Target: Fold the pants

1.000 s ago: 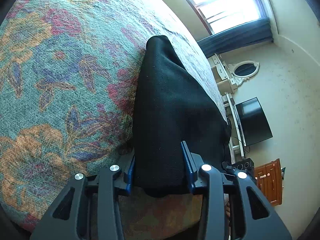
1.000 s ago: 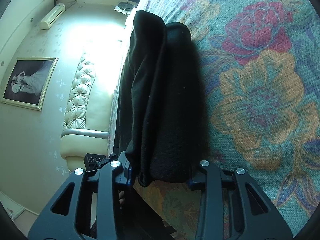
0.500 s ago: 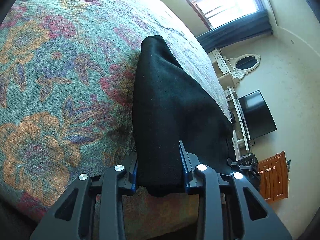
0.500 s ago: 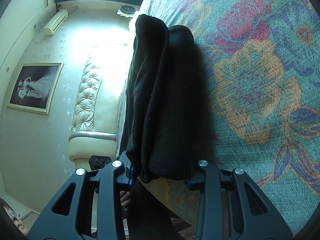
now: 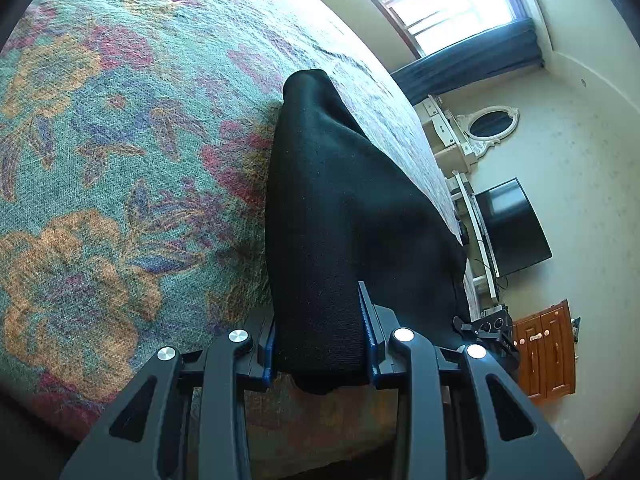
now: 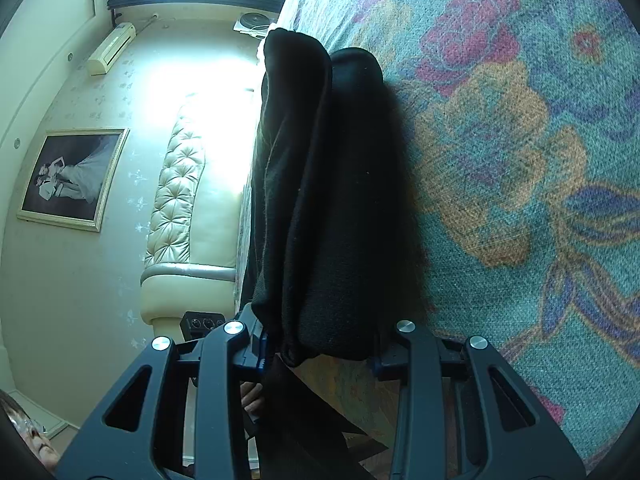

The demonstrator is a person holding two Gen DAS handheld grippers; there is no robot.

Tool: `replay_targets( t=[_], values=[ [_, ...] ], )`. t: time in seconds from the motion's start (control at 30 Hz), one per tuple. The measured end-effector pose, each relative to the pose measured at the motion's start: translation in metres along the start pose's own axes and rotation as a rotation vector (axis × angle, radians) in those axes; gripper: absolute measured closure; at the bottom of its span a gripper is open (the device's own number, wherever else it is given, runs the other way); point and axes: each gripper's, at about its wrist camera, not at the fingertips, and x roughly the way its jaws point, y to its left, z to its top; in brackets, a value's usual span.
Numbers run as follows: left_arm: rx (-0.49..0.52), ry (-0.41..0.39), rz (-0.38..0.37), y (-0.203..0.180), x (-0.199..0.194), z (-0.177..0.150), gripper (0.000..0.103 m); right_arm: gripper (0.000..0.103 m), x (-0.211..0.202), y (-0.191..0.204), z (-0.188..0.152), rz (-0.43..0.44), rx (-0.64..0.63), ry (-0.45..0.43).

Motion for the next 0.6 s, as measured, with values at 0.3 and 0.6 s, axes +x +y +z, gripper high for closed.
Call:
replay_targets(
  t=[0.3,0.6],
  values=[
    [-0.002,0.006,-0.004,0.0013,-0.0018,0.0,0.07,0.069,0.0008,-0.0002,-0.0032,0.009,0.001,-0.002],
    [-0.005,0.01,-0.011,0.0064,-0.0051,0.0045,0.07,0.069,0.002,-0.0028,-0.0024,0.023,0.005,0.001]
  ],
)
